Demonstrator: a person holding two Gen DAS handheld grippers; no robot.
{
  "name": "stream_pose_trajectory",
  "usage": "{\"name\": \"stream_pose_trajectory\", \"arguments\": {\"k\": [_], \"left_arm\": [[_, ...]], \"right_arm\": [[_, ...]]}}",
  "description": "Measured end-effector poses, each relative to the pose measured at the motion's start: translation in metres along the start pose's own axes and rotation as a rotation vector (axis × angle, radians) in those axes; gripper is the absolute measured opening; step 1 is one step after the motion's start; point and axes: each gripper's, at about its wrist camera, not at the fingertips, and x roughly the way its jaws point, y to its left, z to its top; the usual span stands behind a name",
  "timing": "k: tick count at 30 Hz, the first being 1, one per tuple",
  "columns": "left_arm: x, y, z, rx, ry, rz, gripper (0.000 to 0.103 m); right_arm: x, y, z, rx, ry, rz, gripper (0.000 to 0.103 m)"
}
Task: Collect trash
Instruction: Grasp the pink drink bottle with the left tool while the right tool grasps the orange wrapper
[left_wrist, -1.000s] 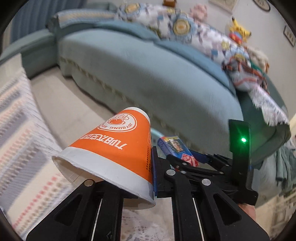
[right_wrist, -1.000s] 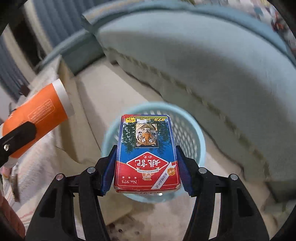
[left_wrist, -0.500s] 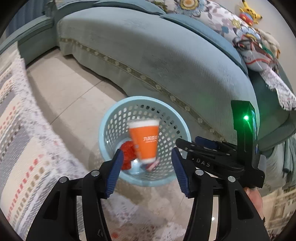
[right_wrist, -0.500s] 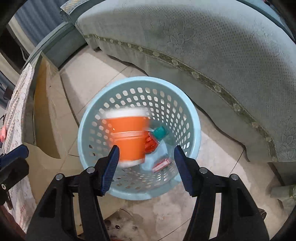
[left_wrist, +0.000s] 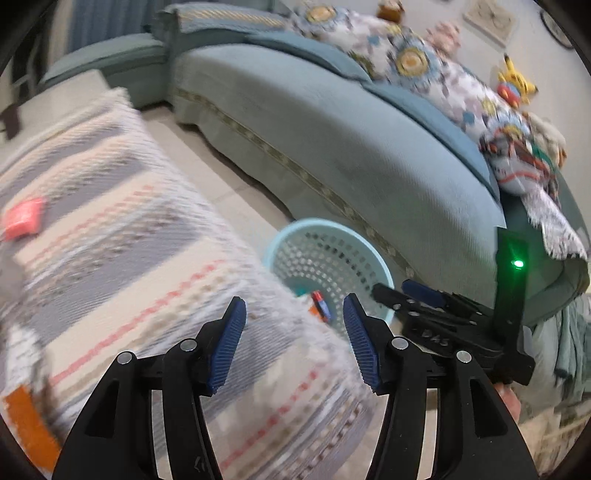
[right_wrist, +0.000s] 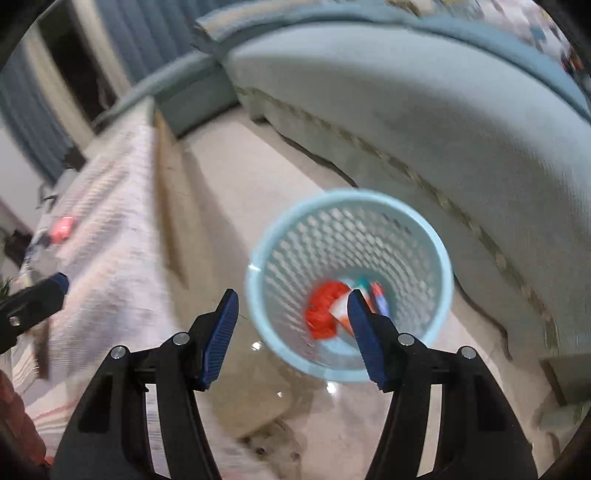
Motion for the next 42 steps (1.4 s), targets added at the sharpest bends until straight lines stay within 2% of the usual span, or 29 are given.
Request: {"name": "stream_pose_trajectory", "arguments": {"k": [5, 9, 14, 17, 19, 22, 24, 26, 28, 32, 33, 34, 36, 38, 42], "left_arm": [[-0.070, 0.044, -0.013, -0.099, -0.131, 0.068, 0.058], [-0.127, 0.090, -0.037, -0.198, -0.240, 0.204, 0.058], [-0.174, 0.143, -0.075, -0.340, -0.316, 0.335, 0.058], [-0.186, 0.166, -0.093, -0.380, -0.333, 0.419, 0.058], [-0.188, 0.177, -0.101, -0.392, -0.328, 0.444, 0.058], [-0.193, 0.202, -0.112, -0.424, -0.314, 0.462, 0.058], [-0.199, 0.218, -0.117, -0.451, -0.327, 0.464, 0.058], [-0.205, 0.236, -0.122, -0.476, -0.342, 0.465, 0.058], [-0.211, 0.256, -0.125, -0.497, -0.356, 0.475, 0.068], [-0.207, 0.284, -0.126, -0.529, -0.362, 0.470, 0.069], [-0.203, 0.290, -0.124, -0.541, -0.356, 0.462, 0.069], [-0.200, 0.296, -0.123, -0.552, -0.354, 0.454, 0.069], [-0.193, 0.307, -0.122, -0.579, -0.348, 0.433, 0.069], [-0.188, 0.310, -0.120, -0.587, -0.355, 0.394, 0.067], [-0.181, 0.303, -0.118, -0.563, -0.360, 0.315, 0.067]], "right_arm": [[-0.043, 0.072, 0.005, -0.126, -0.130, 0.150, 0.058], [-0.060, 0.135, -0.003, -0.232, -0.174, 0.255, 0.058], [-0.050, 0.218, -0.026, -0.372, -0.109, 0.354, 0.058], [-0.035, 0.261, -0.045, -0.457, -0.054, 0.386, 0.058], [-0.021, 0.284, -0.055, -0.509, -0.005, 0.400, 0.058], [-0.006, 0.300, -0.062, -0.561, 0.056, 0.411, 0.060], [0.004, 0.306, -0.064, -0.577, 0.086, 0.409, 0.068], [0.010, 0.310, -0.065, -0.596, 0.098, 0.403, 0.068], [0.019, 0.312, -0.067, -0.611, 0.118, 0.398, 0.068], [0.033, 0.318, -0.072, -0.622, 0.153, 0.406, 0.067], [0.036, 0.320, -0.073, -0.626, 0.165, 0.410, 0.059], [0.041, 0.324, -0.075, -0.635, 0.175, 0.413, 0.042], [0.040, 0.326, -0.078, -0.655, 0.167, 0.424, 0.022], [0.032, 0.324, -0.078, -0.660, 0.128, 0.425, 0.013], [0.014, 0.304, -0.067, -0.616, 0.030, 0.391, 0.008]]}}
